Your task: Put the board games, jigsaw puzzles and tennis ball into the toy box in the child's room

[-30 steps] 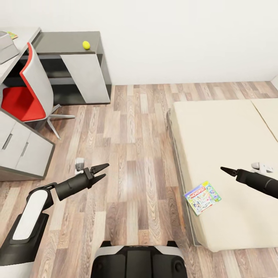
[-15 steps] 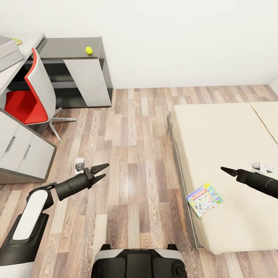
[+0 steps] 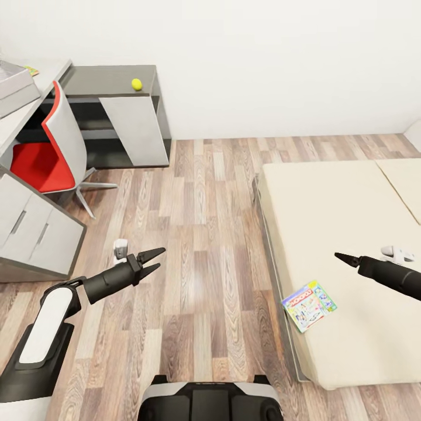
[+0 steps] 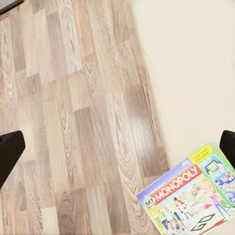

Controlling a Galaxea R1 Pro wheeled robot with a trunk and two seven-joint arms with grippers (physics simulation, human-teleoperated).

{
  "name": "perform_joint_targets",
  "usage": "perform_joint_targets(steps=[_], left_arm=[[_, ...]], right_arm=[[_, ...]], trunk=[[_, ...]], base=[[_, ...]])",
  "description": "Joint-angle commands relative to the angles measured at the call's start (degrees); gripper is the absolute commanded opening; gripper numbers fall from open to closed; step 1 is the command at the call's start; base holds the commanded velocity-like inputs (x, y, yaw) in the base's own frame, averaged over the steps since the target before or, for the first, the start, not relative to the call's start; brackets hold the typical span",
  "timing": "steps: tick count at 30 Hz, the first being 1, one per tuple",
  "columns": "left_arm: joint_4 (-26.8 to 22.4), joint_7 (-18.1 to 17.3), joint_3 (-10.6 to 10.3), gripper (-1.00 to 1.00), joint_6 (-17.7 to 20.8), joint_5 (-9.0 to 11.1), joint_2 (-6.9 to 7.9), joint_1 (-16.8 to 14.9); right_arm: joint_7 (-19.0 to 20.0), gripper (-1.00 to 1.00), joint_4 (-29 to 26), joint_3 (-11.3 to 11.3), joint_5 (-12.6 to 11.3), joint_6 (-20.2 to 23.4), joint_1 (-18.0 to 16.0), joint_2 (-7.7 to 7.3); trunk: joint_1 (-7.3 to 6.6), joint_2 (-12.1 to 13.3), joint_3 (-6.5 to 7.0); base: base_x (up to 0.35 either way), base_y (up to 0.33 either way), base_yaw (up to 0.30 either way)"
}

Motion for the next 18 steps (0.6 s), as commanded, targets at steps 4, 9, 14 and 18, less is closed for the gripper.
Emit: perform_joint_targets(steps=[4,9,14,18], left_arm=[[0.0,-0.6,0.1,1.0,0.2,-0.6,-0.01,0.0],[0.0,-0.6,0.1,1.0,0.1,-0.6,-0.01,0.0],[0.0,-0.5,0.1,1.0,0.1,-0.6,-0.01,0.0],[0.1,-0.4,0.2,1.0,0.1,-0.7,-0.01,0.0]], right_arm=[[0.6,1.0,0.0,-0.1,0.5,0.3,-0.1,0.0],[0.5,1.0,0.0,-0.1,0.5,0.3,-0.1,0.0],[0.5,1.0,0.0,-0.1,0.5,0.4,-0.2,0.0],[0.4,1.0,0.0,-0.1,0.5,0.4,-0.2,0.0]], trunk=[[0.03,-0.1,0.31],[0.03,-0.1,0.77],[0.03,-0.1,1.23],[0.03,-0.1,1.6]], base=[[0.0,0.037,-0.011],[0.0,0.146,-0.055],[0.0,0.158,-0.096],[0.0,0.093,-0.117]])
